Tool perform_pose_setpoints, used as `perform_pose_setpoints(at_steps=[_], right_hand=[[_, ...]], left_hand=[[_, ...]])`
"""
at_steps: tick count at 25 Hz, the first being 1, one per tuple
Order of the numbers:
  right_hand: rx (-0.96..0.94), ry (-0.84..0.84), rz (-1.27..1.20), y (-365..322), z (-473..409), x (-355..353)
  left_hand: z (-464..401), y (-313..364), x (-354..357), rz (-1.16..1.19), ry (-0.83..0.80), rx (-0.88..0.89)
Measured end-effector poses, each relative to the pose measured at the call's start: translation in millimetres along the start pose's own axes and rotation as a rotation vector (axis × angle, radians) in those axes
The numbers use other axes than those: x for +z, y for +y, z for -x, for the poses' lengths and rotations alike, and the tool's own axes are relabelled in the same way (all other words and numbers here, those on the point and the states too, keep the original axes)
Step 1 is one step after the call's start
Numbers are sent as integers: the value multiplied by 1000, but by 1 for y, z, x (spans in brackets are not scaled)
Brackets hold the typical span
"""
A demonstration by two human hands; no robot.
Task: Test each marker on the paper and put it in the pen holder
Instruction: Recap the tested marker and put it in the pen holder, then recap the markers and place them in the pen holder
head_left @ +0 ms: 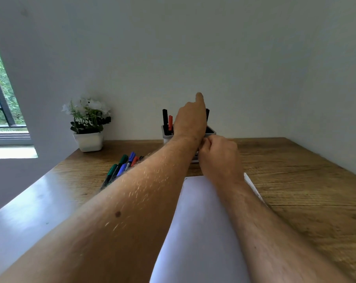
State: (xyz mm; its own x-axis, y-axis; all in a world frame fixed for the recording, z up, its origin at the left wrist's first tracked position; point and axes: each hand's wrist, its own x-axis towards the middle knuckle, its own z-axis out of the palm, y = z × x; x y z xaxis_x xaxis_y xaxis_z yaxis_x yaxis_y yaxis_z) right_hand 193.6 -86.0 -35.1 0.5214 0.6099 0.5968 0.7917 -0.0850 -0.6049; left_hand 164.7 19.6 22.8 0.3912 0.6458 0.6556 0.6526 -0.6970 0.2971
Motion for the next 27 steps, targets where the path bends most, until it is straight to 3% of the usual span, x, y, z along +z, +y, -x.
perform_pose_setpoints(at_steps=[7,10,13,17,27], right_hand=[[-36,-24,62,-5,2,1],[-38,-51,26,-7,4,-2],[-46,-71,30,-9,6,-5],[-56,-88,19,-7,6,-4],[-70,-105,-3,-7,5,-2]], left_hand=[[26,-18,-63,116,56,-214],[38,-39,-92,107,-34,-349],[59,-59,-105,-86,-169,-441],[91,-72,-96,-261,-304,-469],[105,-64,-91,-353,-269,-369]])
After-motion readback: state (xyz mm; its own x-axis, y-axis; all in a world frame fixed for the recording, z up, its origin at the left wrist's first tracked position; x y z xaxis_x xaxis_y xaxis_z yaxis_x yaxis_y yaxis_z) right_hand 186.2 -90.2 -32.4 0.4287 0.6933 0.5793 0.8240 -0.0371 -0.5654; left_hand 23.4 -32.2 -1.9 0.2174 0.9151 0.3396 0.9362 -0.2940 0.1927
